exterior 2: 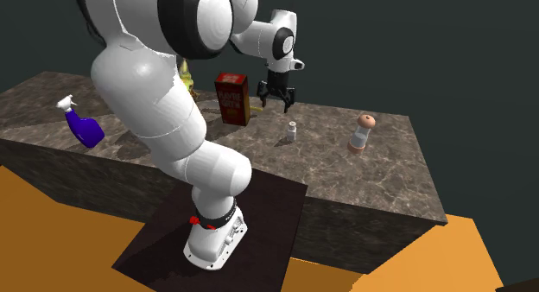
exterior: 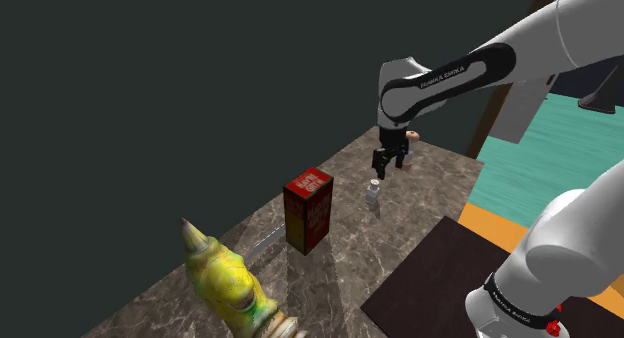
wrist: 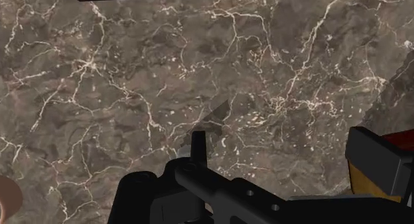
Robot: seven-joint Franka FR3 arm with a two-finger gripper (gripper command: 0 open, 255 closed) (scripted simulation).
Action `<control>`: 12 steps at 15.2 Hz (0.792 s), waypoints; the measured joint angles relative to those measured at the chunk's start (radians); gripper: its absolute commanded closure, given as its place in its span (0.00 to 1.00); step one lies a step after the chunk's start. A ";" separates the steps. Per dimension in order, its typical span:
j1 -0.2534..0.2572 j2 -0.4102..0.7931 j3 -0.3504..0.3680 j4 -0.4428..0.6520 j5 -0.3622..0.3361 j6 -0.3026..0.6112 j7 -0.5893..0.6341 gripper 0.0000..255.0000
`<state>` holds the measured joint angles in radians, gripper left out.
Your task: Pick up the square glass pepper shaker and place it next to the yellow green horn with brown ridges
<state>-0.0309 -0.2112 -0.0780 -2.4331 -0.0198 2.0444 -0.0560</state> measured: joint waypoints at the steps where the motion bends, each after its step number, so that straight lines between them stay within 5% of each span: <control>1: -0.003 0.042 -0.004 0.016 -0.003 0.026 -0.004 0.00; 12: -0.036 0.484 -0.033 0.264 -0.013 0.209 -0.041 0.00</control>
<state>-0.0667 0.2728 -0.1110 -2.1688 -0.0323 2.2535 -0.0970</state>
